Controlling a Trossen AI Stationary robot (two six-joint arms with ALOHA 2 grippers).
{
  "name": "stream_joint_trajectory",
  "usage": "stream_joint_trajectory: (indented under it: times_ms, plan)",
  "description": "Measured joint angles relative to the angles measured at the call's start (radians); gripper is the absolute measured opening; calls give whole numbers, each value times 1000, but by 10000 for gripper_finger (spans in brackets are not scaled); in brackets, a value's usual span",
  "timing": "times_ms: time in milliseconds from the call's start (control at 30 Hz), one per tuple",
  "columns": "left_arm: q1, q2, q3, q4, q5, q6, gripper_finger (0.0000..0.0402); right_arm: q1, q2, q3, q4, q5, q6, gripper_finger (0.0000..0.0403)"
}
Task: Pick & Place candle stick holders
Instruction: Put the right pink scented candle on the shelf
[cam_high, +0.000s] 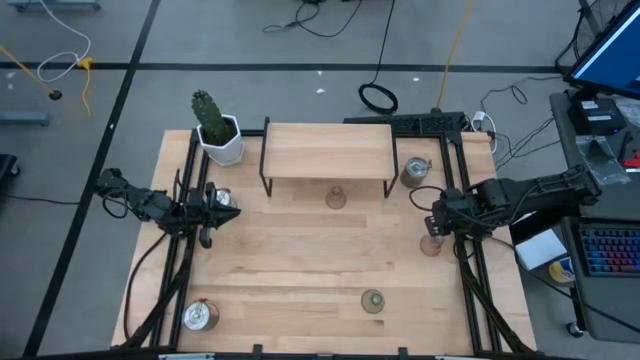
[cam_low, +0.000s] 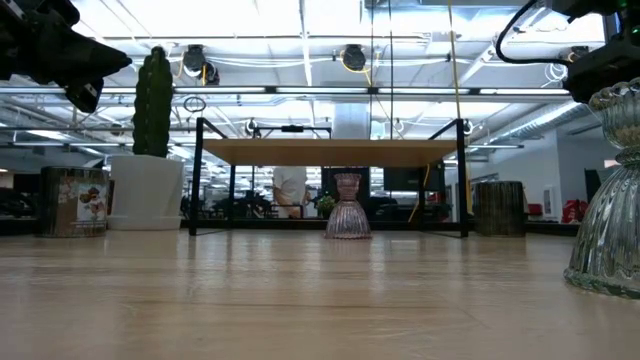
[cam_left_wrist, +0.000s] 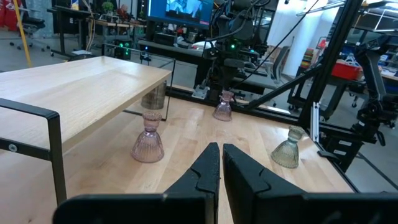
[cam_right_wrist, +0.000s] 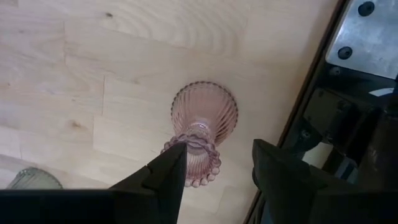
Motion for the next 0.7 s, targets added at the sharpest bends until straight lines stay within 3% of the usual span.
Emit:
stream_joint_trajectory:
  times_ms: [700]
  plan:
    - [0,0,0,0,0,28,21,0,8,10,60,-21,11,176]
